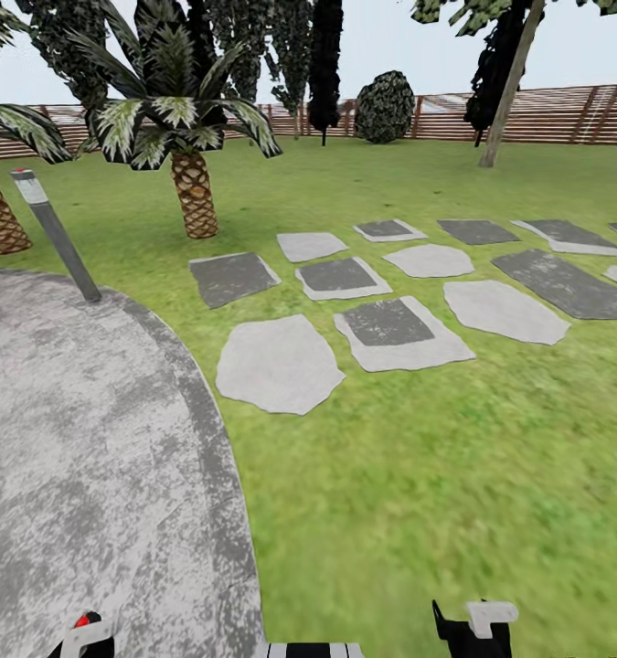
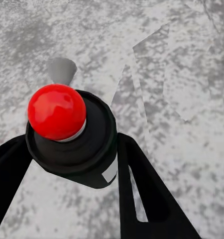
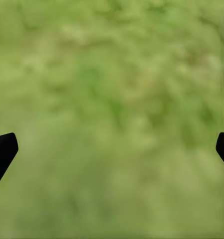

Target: In the garden, pick up the pesticide atomizer on the floor and spray pesticide onto both trees until each tree trunk is fully covered.

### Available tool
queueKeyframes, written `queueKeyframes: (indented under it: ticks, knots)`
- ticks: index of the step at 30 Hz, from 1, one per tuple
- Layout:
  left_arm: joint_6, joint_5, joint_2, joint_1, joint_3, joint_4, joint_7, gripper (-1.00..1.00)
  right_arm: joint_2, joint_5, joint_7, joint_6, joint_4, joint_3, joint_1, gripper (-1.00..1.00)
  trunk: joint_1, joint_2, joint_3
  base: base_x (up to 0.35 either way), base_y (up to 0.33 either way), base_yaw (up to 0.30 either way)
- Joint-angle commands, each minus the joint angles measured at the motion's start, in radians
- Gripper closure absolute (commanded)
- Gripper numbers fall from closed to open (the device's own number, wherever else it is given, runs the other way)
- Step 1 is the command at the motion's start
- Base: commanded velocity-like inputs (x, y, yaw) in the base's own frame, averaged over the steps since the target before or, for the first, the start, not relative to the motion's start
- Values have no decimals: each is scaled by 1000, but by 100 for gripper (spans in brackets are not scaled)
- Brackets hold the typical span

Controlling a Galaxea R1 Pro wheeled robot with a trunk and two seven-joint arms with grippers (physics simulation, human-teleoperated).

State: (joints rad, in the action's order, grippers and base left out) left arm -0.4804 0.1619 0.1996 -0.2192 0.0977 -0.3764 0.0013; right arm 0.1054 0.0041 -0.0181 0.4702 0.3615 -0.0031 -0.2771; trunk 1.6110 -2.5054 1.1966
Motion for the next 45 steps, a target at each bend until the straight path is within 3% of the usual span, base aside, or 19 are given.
queueKeyframes:
  ticks: [1,24,32,45]
  knots:
    - [-3,5,0,0,-1,0,0,100,0,1,-2,3,-1,0,-1,-100,-1,0,-5,0,0,-213]
    - [-3,2,-4,0,-4,6,-4,100,-1,0,-2,1,-1,0,-1,-100,-11,5,-120,0,0,-229]
    - [-2,2,-5,0,-4,7,-4,100,-2,0,-2,2,-1,0,-1,-100,-41,61,-145,0,0,-295]
    - [-3,-2,-6,0,-6,7,-4,100,-3,0,-2,2,-1,0,-1,-100,-91,152,-189,0,0,-93]
